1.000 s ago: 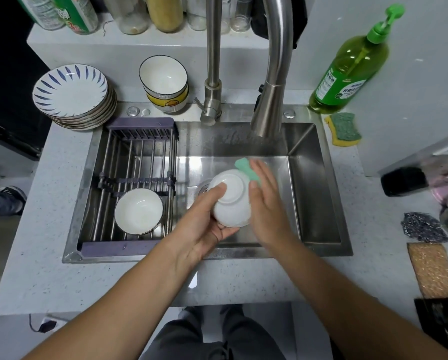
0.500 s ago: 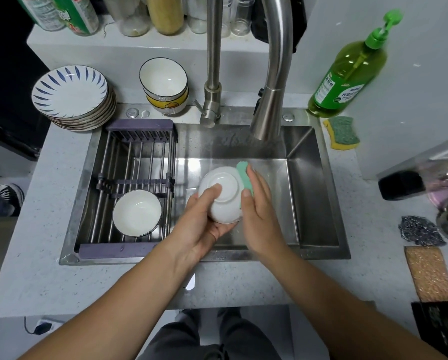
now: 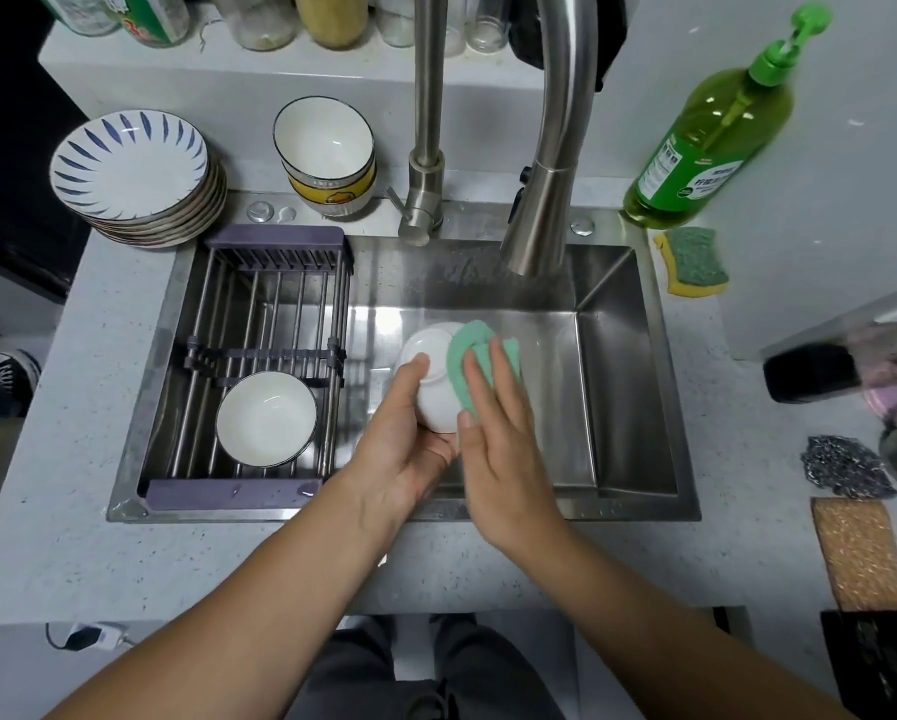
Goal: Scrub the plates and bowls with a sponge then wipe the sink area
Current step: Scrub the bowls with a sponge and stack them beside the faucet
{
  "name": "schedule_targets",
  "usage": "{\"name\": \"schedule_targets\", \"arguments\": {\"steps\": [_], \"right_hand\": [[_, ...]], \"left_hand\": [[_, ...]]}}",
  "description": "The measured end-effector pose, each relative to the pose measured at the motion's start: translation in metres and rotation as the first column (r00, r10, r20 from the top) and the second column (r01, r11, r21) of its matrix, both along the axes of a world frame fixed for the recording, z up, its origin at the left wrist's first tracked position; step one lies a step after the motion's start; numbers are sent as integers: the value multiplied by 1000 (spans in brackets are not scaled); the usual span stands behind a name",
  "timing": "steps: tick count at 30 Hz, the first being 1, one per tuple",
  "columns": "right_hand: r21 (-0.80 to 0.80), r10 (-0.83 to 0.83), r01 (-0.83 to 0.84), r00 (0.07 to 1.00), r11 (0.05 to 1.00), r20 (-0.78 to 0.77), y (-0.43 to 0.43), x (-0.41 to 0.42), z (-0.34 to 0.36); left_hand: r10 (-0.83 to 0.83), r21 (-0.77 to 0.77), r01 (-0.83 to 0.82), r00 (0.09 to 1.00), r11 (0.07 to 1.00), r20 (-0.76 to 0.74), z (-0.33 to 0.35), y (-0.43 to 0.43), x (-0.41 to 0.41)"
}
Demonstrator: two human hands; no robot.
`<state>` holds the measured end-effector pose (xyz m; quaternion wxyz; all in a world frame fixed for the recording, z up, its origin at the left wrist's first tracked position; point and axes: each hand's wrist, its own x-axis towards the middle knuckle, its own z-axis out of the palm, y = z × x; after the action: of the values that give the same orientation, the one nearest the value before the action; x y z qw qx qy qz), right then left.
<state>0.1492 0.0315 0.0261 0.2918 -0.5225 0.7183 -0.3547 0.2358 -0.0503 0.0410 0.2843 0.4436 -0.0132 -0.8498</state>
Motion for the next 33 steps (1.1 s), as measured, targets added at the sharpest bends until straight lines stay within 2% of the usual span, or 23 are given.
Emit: {"name": "schedule_targets", "arguments": {"steps": [2, 5, 6, 9, 11, 14, 18, 20, 22, 25, 28, 30, 33], "right_hand": [[29, -8, 7, 999, 1000, 48, 2, -6, -6], [122, -221, 198, 951, 973, 217, -12, -26, -4], [113, -213, 192, 952, 975, 219, -11, -26, -1], [45, -14, 8, 990, 999, 143, 1, -9, 7], [20, 22, -24, 993, 1000, 119, 4, -12, 4], [94, -144, 125, 959, 988, 243, -8, -30, 0], [158, -253, 205, 877, 966, 409, -11, -29, 8], [198, -311, 244, 815, 949, 489, -15, -28, 14], [250, -364, 266, 743, 931, 561, -24, -30, 19], [292, -376, 243, 696, 925, 612, -39, -30, 24], [335, -384, 206, 651, 920, 655, -55, -22, 26], [362, -403, 203, 639, 910, 655, -66, -13, 24], [352, -399, 216, 682, 911, 613, -85, 5, 22]], "left_hand": [[-19, -27, 19, 1000, 999, 19, 0, 0, 1], [-44, -63, 48, 997, 997, 64, -2, 5, -1], [-35, -75, 40, 997, 996, 67, -2, 5, -2], [3, -91, 1, 999, 996, 44, 0, -2, -6], [1, -78, 1, 1000, 997, 22, 3, -1, -9], [12, -69, -11, 1000, 998, 8, 1, 7, -11], [15, -157, -4, 998, 988, 69, -11, 4, -3], [-37, -226, 58, 994, 972, 98, -15, -2, 8], [-162, -281, 191, 979, 941, 125, -16, -10, 25], [-332, -310, 379, 923, 872, 193, -17, -26, 51], [-409, -353, 464, 885, 813, 221, -15, -44, 71], [-433, -386, 491, 871, 781, 232, -11, -58, 80], [-405, -395, 489, 870, 777, 281, -4, -80, 86]]}}
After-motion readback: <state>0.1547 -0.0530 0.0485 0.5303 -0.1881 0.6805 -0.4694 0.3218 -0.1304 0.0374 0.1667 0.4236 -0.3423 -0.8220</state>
